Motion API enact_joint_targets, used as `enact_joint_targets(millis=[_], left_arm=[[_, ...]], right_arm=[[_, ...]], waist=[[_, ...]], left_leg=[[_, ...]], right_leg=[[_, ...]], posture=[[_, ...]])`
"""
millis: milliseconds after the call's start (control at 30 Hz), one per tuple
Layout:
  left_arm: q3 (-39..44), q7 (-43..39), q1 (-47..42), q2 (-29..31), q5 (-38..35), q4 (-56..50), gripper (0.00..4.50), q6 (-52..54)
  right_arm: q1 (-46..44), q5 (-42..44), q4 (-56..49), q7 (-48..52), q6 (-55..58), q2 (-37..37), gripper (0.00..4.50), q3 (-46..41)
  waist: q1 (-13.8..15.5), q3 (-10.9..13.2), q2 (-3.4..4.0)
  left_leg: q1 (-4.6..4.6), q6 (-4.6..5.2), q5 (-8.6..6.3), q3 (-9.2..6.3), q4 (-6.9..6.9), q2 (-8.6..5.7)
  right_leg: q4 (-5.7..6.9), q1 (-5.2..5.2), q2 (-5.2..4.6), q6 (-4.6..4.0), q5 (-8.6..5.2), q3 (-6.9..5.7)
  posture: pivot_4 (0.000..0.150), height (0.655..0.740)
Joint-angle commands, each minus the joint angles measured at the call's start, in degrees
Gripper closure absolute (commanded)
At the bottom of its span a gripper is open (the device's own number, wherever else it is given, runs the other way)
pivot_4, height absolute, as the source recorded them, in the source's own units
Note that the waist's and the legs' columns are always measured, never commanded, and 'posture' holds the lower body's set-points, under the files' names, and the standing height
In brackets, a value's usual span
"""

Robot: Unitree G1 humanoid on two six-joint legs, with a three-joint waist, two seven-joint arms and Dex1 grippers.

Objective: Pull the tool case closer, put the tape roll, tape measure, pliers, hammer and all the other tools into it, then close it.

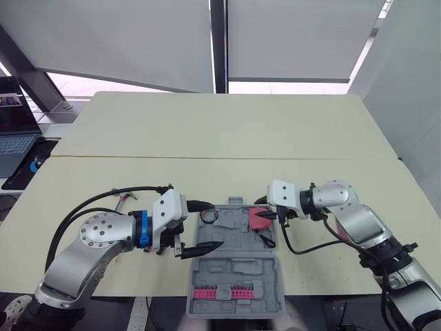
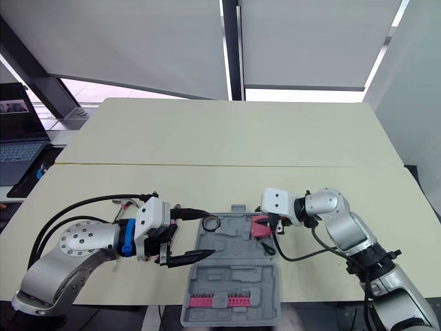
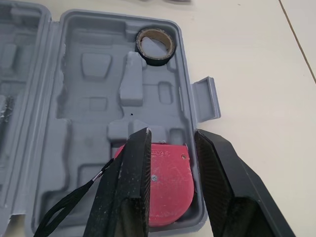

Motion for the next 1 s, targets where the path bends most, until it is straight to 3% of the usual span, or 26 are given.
enact_joint_targets(millis=[33,667,900,1000], left_arm=[[1.64,-0.03,-0.70,0.49,-0.87,-0.87,0.00,0.05],[2.55,-0.72,-0.77,1.47,-1.26,-0.43,0.00,-0.02],[8.53,-1.13,1.98,1.03,-3.14,2.99,0.00,-1.34],[13.47,-0.64,4.02,0.97,-2.99,6.40,0.00,-2.83]], right_arm=[[0.36,2.84,3.00,0.16,-1.67,0.44,3.04,-2.53],[-0.87,-4.35,22.27,0.98,-6.98,3.67,3.04,4.55],[-1.32,-2.59,19.12,-4.24,-16.55,4.10,3.04,-0.28],[-0.16,0.52,11.90,-5.42,-14.60,3.19,3.04,-3.92]], waist=[[0.00,0.00,0.00],[-0.16,-0.11,-0.04],[-0.17,-0.12,-0.01],[-0.08,-0.06,0.04]], left_leg=[[0.00,0.00,0.00,0.01,0.00,0.00],[0.14,0.00,0.00,0.02,0.00,0.05],[0.15,0.00,0.00,0.02,0.01,0.05],[0.07,0.00,0.00,0.01,0.00,0.05]], right_leg=[[0.00,0.00,0.00,0.00,0.00,0.01],[0.02,0.12,0.05,0.00,0.00,0.02],[0.02,0.11,0.05,0.00,0.00,0.02],[0.02,0.03,0.05,0.00,0.00,0.01]], posture=[[0.150,0.7400],[0.150,0.7400],[0.150,0.7400],[0.150,0.7400]])
